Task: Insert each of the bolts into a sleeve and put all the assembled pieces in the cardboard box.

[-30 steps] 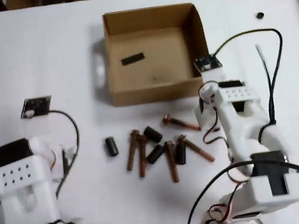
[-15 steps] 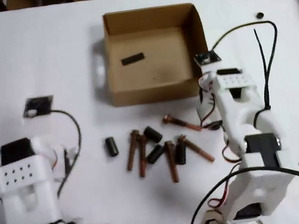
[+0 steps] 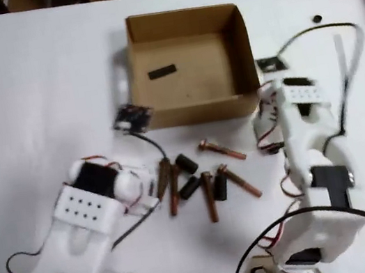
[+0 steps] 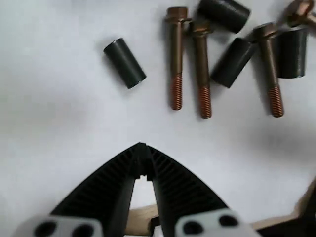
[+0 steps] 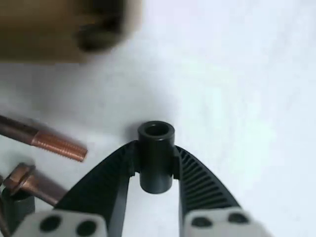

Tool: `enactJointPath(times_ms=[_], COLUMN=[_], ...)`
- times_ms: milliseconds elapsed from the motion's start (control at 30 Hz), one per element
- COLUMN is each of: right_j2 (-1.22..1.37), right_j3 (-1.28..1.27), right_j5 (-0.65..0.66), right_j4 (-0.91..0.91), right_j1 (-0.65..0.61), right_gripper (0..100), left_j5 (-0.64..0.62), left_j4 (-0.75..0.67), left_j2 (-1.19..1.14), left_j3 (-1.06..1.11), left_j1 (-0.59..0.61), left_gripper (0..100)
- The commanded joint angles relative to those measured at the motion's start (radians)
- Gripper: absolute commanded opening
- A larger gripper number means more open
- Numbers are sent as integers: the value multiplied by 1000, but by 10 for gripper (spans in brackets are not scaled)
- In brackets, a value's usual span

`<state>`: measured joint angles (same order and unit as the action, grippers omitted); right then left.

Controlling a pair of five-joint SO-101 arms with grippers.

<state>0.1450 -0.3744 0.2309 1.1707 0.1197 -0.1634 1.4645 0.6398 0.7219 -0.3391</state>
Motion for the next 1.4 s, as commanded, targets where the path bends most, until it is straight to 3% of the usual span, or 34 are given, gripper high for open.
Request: enactJointPath(times_ms=[0,400,900,1367], right_j2=[-165,-648,-1026,-1072], right_j3=[12,11,-17,-150], right_j5=[-5,-6,-6,-5], right_j4=[64,348,496,484], right_j1=[36,39,38,38], right_gripper=[20,20,20,20], left_j5=[-20,-18,-18,-18], left_j4=[-21,-20,-97,-160], left_j2=[-71,-614,-784,-813], left_j3=[-94,-369,-458,-449], left_j1=[-35,-31,-43,-43], left_gripper=[23,22,23,23])
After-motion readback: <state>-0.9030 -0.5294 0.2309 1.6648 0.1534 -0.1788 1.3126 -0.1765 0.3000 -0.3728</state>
